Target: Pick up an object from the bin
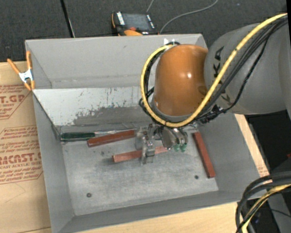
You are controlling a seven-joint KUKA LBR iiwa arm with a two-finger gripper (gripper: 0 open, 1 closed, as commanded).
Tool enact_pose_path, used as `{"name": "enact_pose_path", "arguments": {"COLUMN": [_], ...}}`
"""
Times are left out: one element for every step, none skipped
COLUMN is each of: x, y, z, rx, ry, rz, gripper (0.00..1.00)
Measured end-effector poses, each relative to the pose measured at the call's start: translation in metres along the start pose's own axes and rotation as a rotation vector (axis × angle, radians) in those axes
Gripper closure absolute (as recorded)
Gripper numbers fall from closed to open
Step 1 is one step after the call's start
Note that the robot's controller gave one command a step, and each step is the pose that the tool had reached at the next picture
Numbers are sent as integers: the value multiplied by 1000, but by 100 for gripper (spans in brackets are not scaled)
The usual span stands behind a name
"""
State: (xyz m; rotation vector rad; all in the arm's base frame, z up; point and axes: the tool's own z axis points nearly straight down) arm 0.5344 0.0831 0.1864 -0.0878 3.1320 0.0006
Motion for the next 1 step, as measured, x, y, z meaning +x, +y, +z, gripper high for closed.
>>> {"name": "enact_pose_path", "arguments": {"x": [4], "y": [5], "z": [-32], "rx": [-1], "ry": [3], "rz": [6], "gripper": [100]}}
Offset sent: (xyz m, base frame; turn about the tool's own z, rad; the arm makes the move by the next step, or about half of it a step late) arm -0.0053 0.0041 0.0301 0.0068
